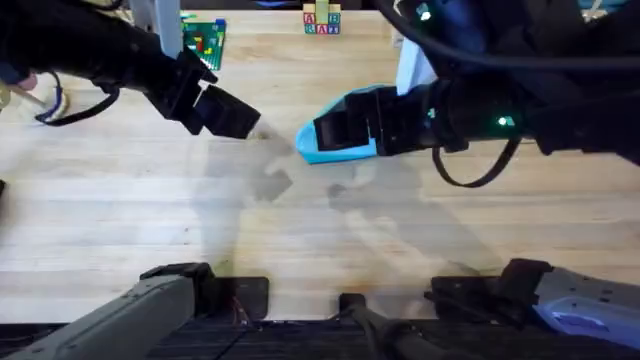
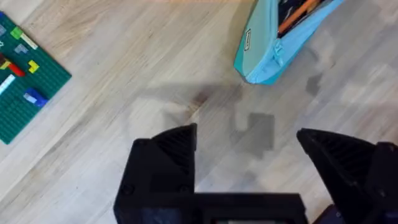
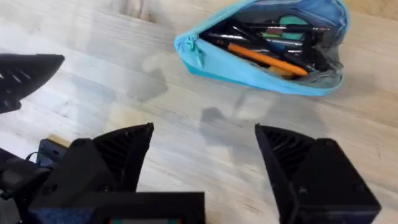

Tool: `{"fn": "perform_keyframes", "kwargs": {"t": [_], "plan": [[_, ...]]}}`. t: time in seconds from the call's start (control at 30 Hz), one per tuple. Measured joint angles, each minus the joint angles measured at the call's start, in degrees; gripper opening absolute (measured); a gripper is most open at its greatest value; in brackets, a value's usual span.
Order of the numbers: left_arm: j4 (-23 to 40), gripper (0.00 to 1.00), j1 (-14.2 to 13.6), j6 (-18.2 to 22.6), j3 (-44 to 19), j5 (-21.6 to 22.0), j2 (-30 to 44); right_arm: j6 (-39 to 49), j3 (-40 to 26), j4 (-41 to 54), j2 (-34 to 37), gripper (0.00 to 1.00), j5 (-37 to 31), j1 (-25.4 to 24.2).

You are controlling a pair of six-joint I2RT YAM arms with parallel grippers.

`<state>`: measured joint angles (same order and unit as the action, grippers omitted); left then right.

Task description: Unzip the bag, pick up the pens from the table one at a time and place them inside, then zip the bag closed.

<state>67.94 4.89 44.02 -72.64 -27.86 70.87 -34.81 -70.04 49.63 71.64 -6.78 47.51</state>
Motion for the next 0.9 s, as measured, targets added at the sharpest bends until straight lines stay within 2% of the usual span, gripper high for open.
{"fn": "perform_keyframes", "kwargs": {"t": [0.4, 0.73, 0.9], "plan": [[0.0, 0.993, 0.0, 0.4, 0.0, 0.0, 0.0, -0.4, 0.0, 0.0, 0.2, 0.998, -0.6, 0.5], [0.0, 0.993, 0.1, 1.9, 0.0, 0.0, 0.0, -0.8, -0.1, -2.4, 5.3, 0.997, -2.1, 4.5], [0.1, 0.993, 1.2, 2.4, 0.0, 0.0, 0.0, -3.3, -0.1, -2.9, 7.3, 0.997, -5.3, 6.2]]}}
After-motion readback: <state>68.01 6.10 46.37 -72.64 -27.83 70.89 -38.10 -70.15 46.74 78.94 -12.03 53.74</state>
